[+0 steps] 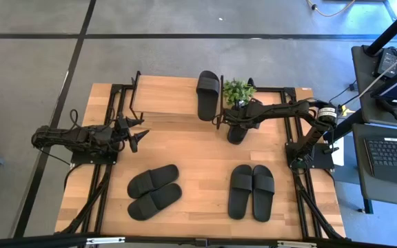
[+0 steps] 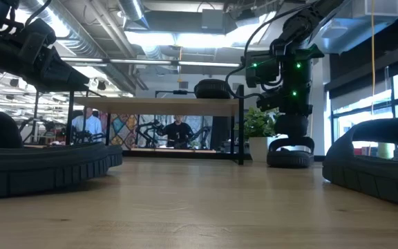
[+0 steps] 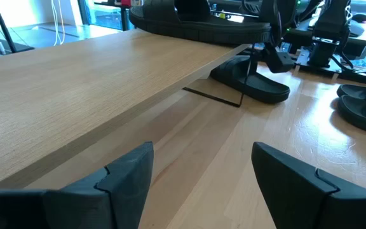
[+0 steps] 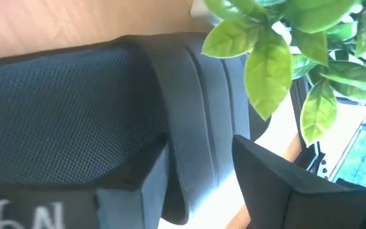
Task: Pick and place slides into the shelf
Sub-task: Put the black slide on the shelf
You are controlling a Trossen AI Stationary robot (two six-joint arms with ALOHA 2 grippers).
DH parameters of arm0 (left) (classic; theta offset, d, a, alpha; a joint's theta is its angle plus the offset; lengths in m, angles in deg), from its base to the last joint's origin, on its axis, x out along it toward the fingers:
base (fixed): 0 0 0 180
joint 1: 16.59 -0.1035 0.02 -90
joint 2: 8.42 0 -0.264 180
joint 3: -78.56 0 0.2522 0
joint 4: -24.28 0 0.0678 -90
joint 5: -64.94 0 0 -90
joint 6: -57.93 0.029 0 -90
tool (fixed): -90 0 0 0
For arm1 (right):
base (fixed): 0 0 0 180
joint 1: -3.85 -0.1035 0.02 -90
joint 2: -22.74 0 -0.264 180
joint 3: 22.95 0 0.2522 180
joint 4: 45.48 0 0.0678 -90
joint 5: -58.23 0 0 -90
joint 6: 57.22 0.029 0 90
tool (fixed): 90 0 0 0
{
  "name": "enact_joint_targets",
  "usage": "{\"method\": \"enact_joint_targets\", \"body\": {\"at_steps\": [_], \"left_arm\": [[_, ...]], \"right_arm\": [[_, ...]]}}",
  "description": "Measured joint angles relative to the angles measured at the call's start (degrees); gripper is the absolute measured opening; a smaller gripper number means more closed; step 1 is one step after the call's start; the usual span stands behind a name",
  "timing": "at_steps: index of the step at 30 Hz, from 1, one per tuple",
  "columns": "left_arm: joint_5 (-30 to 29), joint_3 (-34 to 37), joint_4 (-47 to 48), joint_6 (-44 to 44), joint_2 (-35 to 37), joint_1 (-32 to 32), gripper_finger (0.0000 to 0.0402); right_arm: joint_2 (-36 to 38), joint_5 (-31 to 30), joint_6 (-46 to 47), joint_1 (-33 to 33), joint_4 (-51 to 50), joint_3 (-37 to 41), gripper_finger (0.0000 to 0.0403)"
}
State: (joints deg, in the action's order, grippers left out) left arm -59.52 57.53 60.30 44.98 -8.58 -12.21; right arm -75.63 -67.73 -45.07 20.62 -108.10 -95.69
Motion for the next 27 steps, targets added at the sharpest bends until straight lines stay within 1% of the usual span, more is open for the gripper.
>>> {"method": "enact_joint_targets", "body": {"at_steps": [7,13,14,18,24,27], "left_arm": [[-0.02,0.0,-0.01,-0.01,0.01,0.01,0.0258],[0.0,0.0,0.0,-0.03,0.01,0.0,0.0258],[-0.02,0.0,-0.02,-0.03,0.0,0.01,0.0258],[-0.02,0.0,0.0,-0.07,0.0,0.0,0.0258],[0.0,0.0,-0.01,-0.15,0.01,0.02,0.0258],[0.0,0.0,-0.02,-0.32,0.0,0.0,0.0258]], "right_arm": [[0.0,0.08,-3.66,-0.02,0.0,0.0,0.0102],[0.0,0.49,-3.75,-0.2,-0.22,-0.11,0.0019],[0.0,1.19,-3.86,-0.41,-0.25,-0.11,0.0014],[0.0,1.63,-3.03,-1.36,-1.18,-0.13,0.0015],[0.08,3.61,0.01,-3.19,-8.79,-3.2,0.0012],[1.35,6.75,1.06,-4.31,-11.21,-5.51,0.0012]]}}
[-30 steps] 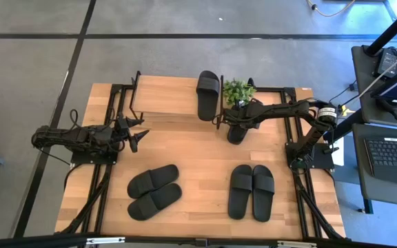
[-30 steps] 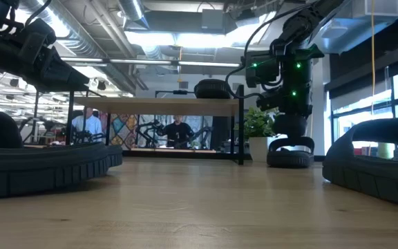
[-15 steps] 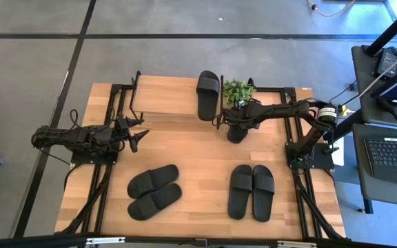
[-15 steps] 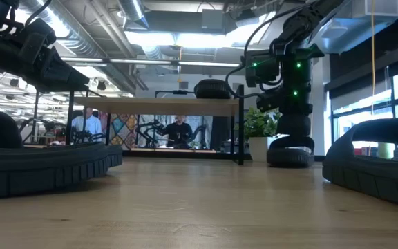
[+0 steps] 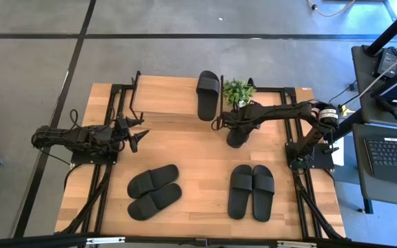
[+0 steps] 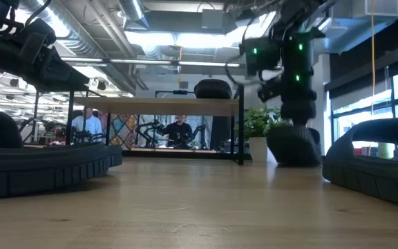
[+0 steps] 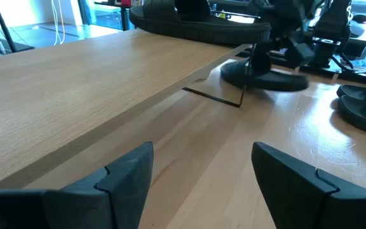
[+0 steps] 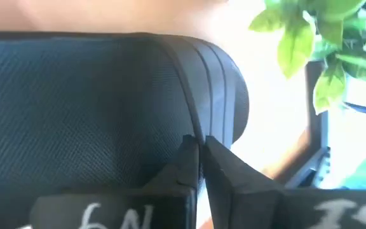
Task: Pick and place slides into the shelf
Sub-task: Put the black slide on the shelf
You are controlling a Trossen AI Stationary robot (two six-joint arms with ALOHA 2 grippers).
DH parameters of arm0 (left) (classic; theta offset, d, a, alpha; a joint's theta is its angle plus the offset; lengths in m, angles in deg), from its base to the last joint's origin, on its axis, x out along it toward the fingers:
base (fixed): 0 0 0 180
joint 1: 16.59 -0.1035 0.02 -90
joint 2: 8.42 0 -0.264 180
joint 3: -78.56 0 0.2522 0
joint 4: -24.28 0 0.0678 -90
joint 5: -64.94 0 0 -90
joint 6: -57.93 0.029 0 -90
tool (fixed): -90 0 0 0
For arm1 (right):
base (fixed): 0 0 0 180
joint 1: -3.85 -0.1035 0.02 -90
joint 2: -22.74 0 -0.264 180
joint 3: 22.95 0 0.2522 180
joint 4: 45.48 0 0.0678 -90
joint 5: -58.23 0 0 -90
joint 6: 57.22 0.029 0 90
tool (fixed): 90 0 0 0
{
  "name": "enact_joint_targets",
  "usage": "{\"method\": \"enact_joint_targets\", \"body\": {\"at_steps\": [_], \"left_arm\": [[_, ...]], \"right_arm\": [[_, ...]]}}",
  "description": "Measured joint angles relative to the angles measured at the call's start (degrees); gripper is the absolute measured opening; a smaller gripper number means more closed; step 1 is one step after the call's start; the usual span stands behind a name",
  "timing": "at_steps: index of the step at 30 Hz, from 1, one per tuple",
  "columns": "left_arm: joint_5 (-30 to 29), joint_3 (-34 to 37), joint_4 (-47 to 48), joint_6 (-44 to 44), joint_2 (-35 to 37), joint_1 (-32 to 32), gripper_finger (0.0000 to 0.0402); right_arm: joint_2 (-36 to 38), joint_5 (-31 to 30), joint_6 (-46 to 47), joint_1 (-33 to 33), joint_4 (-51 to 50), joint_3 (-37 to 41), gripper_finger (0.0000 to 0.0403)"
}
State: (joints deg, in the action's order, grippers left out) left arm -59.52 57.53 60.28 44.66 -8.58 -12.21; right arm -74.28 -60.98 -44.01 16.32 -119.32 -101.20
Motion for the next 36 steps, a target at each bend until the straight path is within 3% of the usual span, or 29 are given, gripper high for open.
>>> {"method": "enact_joint_targets", "body": {"at_steps": [13,16,22,29,36], "left_arm": [[0.0,0.0,0.0,-0.14,0.01,0.02,0.0258],[0.0,0.0,0.0,-0.14,0.02,0.02,0.0258],[0.02,0.0,0.0,-0.14,0.01,0.02,0.0258],[0.02,0.0,0.0,-0.12,0.02,0.02,0.0258],[0.02,0.0,0.0,-0.16,0.0,0.02,0.0258]], "right_arm": [[13.02,30.28,1.31,-2.34,-10.92,-16.5,0.0012],[15.89,33.88,0.44,-3.01,-10.37,-21.44,0.0012],[17.49,31.06,-2.04,-4.34,-2.71,-32.94,0.0012],[13.55,18.09,-11.75,-4.65,9.35,-44.07,0.0012],[3.19,5.45,-22.15,-3.78,13.59,-54.66,0.0012]]}}
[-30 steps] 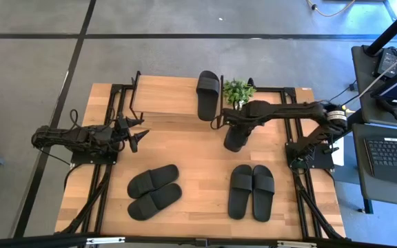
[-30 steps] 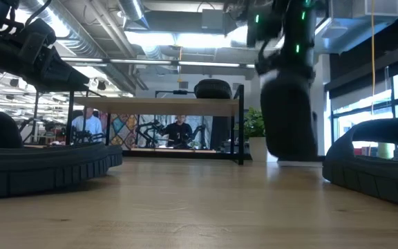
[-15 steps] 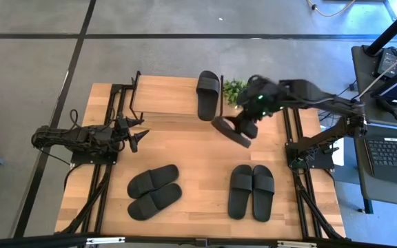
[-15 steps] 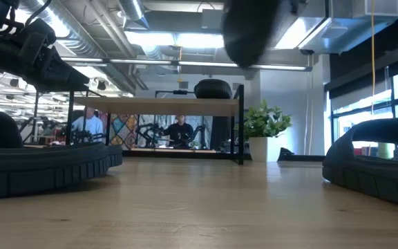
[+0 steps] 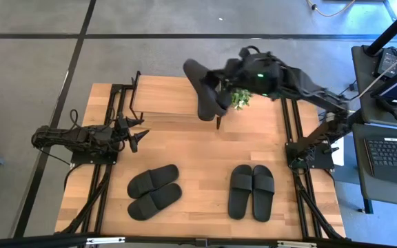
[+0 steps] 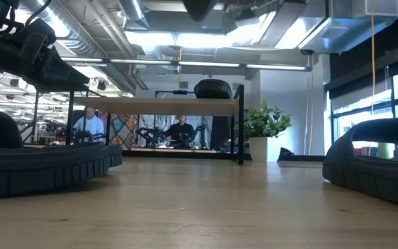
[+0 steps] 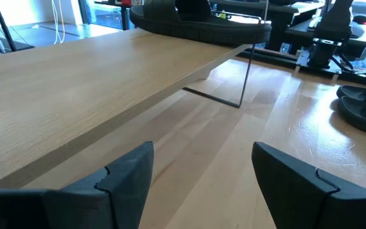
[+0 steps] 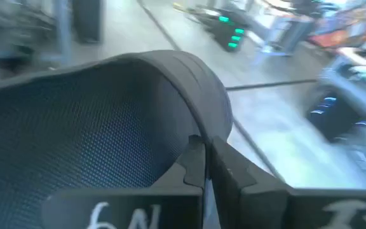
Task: Pick and place slides into the shelf
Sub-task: Put the black slide on the shelf
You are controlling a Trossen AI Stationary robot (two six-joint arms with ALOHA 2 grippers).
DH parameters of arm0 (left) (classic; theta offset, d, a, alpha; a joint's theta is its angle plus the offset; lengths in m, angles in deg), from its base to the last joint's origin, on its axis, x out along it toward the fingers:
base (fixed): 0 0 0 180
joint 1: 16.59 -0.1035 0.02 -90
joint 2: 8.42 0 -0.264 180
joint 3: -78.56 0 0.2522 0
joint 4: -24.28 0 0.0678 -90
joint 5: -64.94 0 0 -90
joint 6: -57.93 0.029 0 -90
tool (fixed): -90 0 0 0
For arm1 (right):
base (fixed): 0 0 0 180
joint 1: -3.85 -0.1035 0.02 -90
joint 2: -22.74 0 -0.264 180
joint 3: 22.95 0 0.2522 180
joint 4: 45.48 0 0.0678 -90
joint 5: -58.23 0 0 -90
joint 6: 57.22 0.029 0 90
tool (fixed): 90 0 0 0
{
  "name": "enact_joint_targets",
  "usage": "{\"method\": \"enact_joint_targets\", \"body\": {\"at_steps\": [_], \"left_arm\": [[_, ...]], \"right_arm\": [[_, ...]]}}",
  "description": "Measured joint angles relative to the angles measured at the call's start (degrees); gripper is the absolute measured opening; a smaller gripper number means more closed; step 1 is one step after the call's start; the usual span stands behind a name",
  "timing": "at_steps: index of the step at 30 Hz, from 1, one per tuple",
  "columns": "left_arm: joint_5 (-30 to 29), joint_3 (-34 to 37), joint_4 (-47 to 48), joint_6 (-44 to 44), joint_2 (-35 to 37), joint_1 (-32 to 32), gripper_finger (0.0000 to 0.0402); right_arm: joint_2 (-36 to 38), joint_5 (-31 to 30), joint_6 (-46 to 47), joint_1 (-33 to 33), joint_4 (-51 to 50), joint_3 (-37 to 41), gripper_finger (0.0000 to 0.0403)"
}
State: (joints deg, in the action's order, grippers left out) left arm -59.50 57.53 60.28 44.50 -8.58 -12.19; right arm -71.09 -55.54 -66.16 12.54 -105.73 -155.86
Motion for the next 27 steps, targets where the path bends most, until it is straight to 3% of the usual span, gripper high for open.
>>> {"method": "enact_joint_targets", "body": {"at_steps": [10,20,27], "left_arm": [[0.0,0.0,0.01,-0.11,0.01,0.0,0.0258],[0.0,0.0,0.0,-0.11,0.01,0.0,0.0258],[0.0,0.02,0.0,-0.11,0.02,0.0,0.0258]], "right_arm": [[-18.28,-11.37,-9.43,3.32,-2.65,-12.72,0.0012],[-30.47,-12.48,-11.1,5.77,-2.66,-14.71,0.0012],[-34.81,-13.2,-12.72,6.37,-2.66,-14.71,0.0012]]}}
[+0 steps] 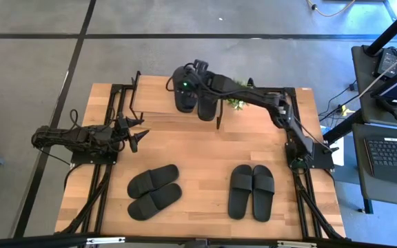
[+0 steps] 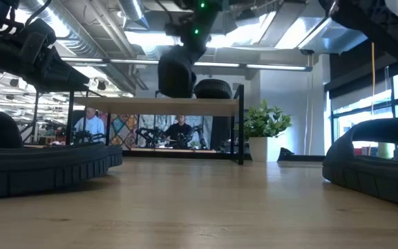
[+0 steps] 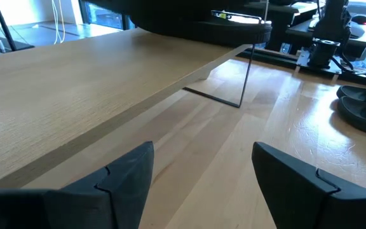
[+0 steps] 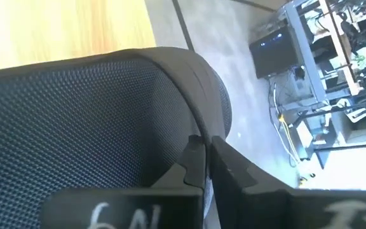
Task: Pick and place slides into the shelf
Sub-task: Put the black slide on the shelf
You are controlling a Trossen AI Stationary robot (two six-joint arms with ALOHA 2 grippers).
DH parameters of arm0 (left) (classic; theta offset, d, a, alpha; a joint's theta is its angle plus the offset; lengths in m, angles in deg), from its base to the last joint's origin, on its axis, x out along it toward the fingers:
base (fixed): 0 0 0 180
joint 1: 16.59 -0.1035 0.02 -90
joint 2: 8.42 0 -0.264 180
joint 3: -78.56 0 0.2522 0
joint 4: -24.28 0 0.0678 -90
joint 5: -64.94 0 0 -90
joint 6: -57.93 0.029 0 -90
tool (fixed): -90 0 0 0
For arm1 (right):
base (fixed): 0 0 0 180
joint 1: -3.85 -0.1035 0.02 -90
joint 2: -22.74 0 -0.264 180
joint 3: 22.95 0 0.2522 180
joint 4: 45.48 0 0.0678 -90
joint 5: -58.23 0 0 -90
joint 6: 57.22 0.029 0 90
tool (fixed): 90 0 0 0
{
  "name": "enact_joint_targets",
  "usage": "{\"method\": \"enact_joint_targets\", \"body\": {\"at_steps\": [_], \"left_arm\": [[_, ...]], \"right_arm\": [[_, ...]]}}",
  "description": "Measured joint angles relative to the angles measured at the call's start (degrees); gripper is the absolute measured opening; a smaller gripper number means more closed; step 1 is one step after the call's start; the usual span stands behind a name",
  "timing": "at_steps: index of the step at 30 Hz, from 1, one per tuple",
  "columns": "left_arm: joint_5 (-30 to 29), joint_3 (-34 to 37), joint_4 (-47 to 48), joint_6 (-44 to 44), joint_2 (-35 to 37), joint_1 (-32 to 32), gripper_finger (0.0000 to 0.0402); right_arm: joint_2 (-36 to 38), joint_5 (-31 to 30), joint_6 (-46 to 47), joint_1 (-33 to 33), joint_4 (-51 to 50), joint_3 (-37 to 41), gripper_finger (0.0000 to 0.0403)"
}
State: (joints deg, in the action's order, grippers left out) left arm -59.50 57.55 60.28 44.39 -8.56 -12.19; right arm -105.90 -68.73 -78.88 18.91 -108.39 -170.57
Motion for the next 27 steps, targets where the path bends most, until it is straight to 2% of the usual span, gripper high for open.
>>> {"method": "enact_joint_targets", "body": {"at_steps": [4,27], "left_arm": [[-0.01,-0.02,0.01,0.0,-0.01,0.0,0.0258],[0.0,-0.02,0.02,0.14,-0.02,0.0,0.0258]], "right_arm": [[-1.26,-2.36,-1.28,-0.08,-0.27,0.0,0.0012],[-3.78,-2.59,-1.13,-0.14,-2.44,-0.02,0.0019]]}}
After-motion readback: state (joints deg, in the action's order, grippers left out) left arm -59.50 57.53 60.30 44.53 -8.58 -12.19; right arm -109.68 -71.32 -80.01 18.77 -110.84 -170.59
